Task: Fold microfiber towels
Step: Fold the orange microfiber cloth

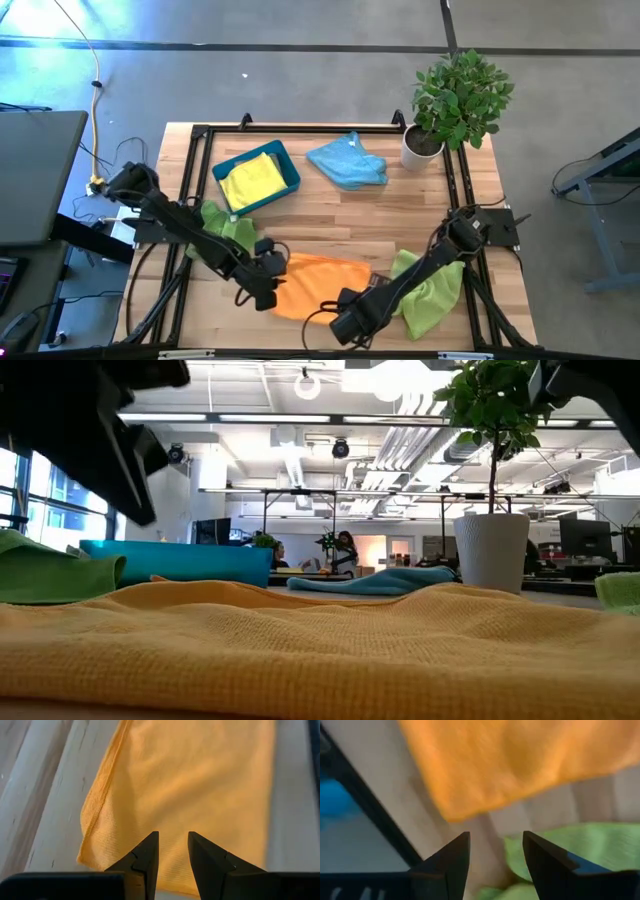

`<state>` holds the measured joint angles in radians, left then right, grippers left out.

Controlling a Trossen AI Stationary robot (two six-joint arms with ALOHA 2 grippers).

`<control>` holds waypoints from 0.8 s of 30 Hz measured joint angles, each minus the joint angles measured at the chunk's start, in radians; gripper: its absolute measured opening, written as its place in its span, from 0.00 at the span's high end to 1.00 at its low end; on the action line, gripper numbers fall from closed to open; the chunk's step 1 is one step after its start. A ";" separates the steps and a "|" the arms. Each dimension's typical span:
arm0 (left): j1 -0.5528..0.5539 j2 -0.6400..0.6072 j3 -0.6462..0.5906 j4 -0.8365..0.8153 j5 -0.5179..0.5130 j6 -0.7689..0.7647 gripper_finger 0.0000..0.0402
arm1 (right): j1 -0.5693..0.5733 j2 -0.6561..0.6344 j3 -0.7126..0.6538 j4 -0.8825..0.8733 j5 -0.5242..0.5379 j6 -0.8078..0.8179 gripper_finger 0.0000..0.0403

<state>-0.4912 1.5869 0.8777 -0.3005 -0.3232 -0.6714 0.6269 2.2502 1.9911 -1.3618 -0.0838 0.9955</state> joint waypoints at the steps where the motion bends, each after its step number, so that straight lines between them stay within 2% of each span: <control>1: 0.001 0.019 0.000 0.018 0.003 0.010 0.77 | 0.003 -0.001 0.000 -0.024 0.003 -0.016 0.56; 6: 0.008 0.112 0.001 0.094 0.052 0.016 0.77 | 0.004 -0.002 0.000 -0.106 0.073 -0.074 0.56; 9: 0.010 0.143 0.000 0.087 0.061 0.012 0.77 | -0.010 -0.006 -0.024 -0.118 0.097 -0.091 0.56; 15: 0.029 0.192 0.004 0.075 0.076 -0.015 0.77 | -0.028 -0.093 -0.205 -0.085 0.108 -0.036 0.56; 19: 0.054 0.203 0.006 0.074 0.080 -0.032 0.77 | -0.025 -0.225 -0.401 0.129 0.114 0.086 0.56; 24: 0.117 0.206 0.004 0.087 0.046 -0.032 0.77 | -0.025 -0.359 -0.634 0.533 0.293 0.131 0.56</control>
<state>-0.3740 1.7927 0.8812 -0.2139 -0.2774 -0.7033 0.6018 1.8916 1.3574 -0.8284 0.2088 1.1265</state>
